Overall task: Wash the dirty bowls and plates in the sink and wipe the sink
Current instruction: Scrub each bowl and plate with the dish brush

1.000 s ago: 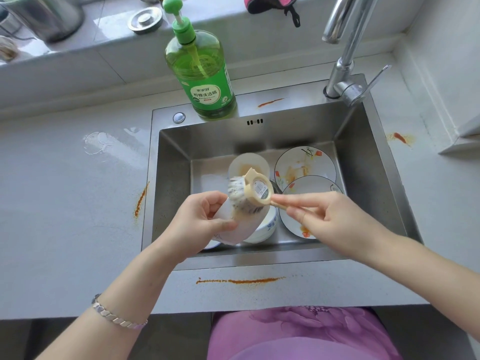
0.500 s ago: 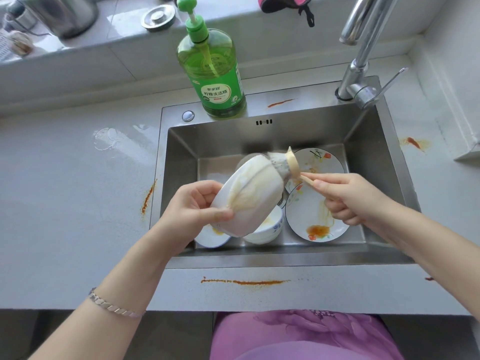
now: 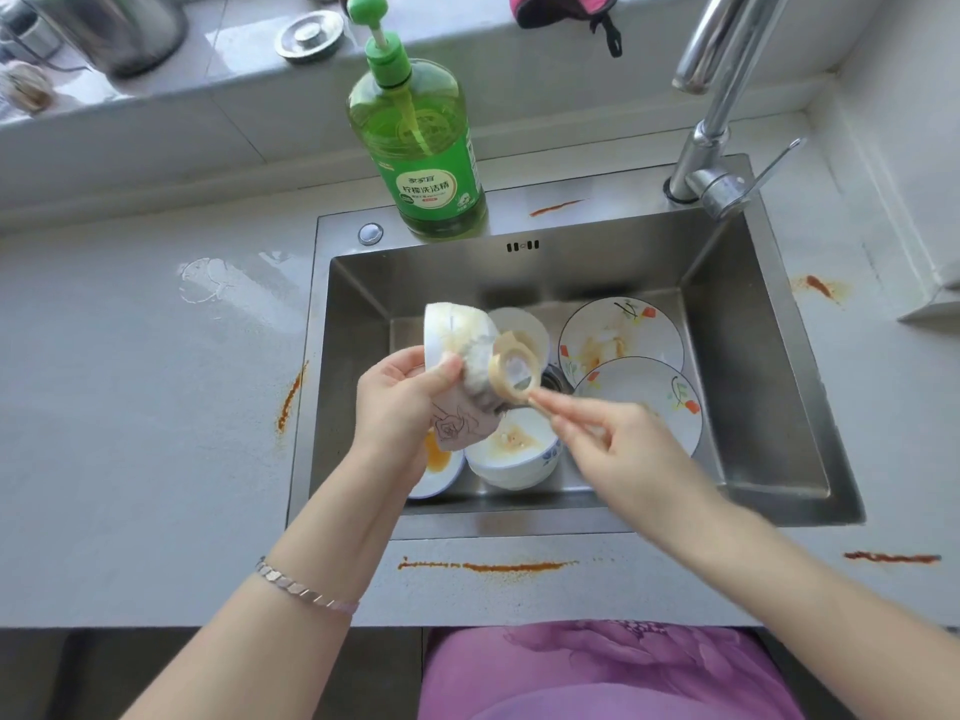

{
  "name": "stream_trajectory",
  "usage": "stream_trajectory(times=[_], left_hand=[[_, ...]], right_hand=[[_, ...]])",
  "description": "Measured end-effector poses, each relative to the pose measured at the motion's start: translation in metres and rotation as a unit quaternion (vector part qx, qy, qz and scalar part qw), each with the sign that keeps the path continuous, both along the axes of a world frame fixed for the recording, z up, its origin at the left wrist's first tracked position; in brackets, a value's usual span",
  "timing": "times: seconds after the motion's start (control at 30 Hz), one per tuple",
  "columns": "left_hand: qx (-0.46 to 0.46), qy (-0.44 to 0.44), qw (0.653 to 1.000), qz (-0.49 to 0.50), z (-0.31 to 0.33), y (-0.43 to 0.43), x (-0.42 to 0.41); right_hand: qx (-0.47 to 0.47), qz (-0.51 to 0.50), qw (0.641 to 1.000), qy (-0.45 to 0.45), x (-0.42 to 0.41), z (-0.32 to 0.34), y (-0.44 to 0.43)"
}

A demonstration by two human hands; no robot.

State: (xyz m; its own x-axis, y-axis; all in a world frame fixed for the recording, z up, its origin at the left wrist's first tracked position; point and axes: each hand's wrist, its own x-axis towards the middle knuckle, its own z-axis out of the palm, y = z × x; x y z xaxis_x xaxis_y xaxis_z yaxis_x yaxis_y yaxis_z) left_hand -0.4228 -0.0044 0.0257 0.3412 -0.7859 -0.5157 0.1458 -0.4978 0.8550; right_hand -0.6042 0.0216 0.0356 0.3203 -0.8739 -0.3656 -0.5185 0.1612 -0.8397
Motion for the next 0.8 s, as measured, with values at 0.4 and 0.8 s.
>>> stream_trajectory(times=[0.4, 0.8], left_hand=[[-0.011, 0.042, 0.995, 0.089, 0.013, -0.008, -0.008], [-0.076, 0.114, 0.977, 0.161, 0.020, -0.027, -0.021]], right_hand=[[-0.039, -0.054, 0.998, -0.009, 0.018, -0.016, 0.011], [-0.078, -0.074, 0.994, -0.005, 0.026, -0.013, 0.017]])
